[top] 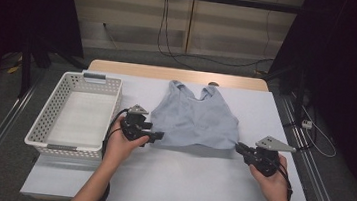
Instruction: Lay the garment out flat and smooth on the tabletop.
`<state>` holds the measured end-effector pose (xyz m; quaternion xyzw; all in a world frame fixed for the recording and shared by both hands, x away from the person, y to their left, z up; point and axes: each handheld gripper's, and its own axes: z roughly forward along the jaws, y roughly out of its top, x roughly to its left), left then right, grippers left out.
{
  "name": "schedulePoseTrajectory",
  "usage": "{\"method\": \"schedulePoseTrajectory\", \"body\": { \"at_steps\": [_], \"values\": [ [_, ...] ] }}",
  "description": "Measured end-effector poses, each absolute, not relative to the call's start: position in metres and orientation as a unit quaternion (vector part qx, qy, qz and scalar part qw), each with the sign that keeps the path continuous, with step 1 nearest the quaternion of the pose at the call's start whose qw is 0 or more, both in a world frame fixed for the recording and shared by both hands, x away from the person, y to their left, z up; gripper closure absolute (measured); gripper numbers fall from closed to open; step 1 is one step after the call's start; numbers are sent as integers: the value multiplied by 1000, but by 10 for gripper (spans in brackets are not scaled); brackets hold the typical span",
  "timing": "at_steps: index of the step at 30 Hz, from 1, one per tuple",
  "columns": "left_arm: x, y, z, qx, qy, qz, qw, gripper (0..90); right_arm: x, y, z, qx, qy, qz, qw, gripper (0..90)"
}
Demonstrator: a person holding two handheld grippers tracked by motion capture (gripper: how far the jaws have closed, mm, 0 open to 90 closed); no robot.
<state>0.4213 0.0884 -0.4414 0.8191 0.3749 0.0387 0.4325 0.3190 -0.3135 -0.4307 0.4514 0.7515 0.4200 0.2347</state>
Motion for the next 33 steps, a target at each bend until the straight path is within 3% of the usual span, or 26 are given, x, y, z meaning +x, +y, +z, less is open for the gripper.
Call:
{"method": "schedulePoseTrajectory", "body": {
  "at_steps": [24, 33],
  "values": [
    [426, 85, -456, 828, 381, 39, 409, 516, 318, -313, -435, 449, 756, 414, 236, 841],
    [425, 85, -455, 833, 379, 35, 401, 688, 318, -313, -435, 449, 757, 413, 236, 841]
  ]
}}
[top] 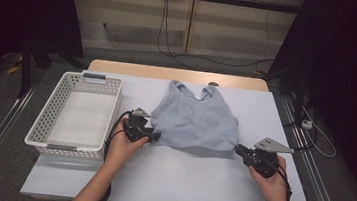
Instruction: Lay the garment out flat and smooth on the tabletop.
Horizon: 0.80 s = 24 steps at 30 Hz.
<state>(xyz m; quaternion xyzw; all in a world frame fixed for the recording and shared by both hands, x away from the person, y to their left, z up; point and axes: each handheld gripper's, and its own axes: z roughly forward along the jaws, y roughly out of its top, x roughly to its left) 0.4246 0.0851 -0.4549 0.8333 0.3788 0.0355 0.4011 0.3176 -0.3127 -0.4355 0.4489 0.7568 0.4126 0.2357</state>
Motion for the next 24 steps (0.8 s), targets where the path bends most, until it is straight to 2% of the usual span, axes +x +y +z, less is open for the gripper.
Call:
{"method": "schedulePoseTrajectory", "body": {
  "at_steps": [3, 8, 24],
  "values": [
    [424, 84, -455, 836, 376, 34, 398, 764, 318, -313, -436, 449, 757, 412, 235, 841],
    [424, 84, -452, 835, 380, 28, 397, 805, 318, -313, -436, 449, 757, 411, 236, 841],
    [424, 89, -433, 823, 390, 8, 414, 830, 316, -317, -435, 456, 752, 410, 241, 841]
  ]
}}
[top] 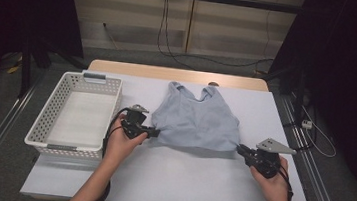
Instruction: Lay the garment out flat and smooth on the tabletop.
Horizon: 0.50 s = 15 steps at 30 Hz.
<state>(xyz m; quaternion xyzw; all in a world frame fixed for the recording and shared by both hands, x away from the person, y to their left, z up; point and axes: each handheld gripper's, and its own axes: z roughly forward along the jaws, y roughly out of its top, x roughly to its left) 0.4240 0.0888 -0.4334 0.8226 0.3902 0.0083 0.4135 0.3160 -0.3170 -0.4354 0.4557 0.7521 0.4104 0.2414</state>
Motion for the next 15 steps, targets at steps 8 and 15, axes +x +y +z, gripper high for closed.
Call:
{"method": "schedulePoseTrajectory", "body": {
  "at_steps": [8, 15],
  "values": [
    [424, 90, -427, 817, 390, 11, 425, 832, 316, -319, -435, 456, 751, 410, 244, 841],
    [424, 95, -419, 806, 394, 8, 442, 835, 314, -324, -433, 461, 746, 414, 245, 841]
  ]
}}
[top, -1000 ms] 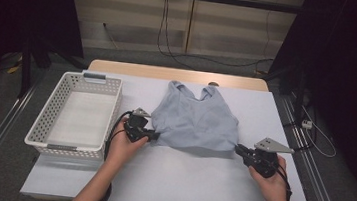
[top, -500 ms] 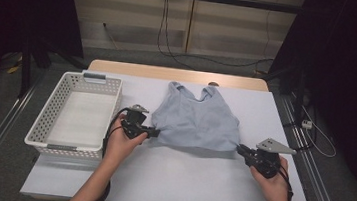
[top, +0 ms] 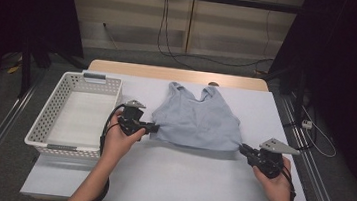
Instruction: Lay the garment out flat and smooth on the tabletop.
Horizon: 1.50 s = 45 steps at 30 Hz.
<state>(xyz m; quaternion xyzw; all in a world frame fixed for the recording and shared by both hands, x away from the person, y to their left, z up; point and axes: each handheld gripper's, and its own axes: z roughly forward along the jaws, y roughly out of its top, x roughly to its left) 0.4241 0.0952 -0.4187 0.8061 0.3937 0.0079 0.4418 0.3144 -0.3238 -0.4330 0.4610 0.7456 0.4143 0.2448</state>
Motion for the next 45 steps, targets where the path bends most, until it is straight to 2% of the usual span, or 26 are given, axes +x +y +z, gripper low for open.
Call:
{"method": "schedulePoseTrajectory", "body": {
  "at_steps": [15, 25, 30, 33, 36, 45],
  "values": [
    [422, 96, -413, 804, 392, -10, 448, 834, 311, -328, -429, 463, 742, 417, 247, 840],
    [420, 96, -417, 811, 394, -10, 433, 833, 309, -331, -435, 470, 754, 402, 222, 811],
    [420, 96, -419, 812, 394, -10, 430, 831, 310, -333, -436, 475, 750, 401, 226, 719],
    [419, 96, -420, 813, 395, -10, 428, 830, 313, -333, -435, 480, 743, 405, 233, 612],
    [418, 97, -421, 812, 396, -10, 427, 828, 317, -332, -434, 485, 736, 411, 234, 553],
    [416, 100, -425, 814, 404, -12, 417, 828, 331, -325, -444, 501, 740, 389, 222, 554]
  ]
}}
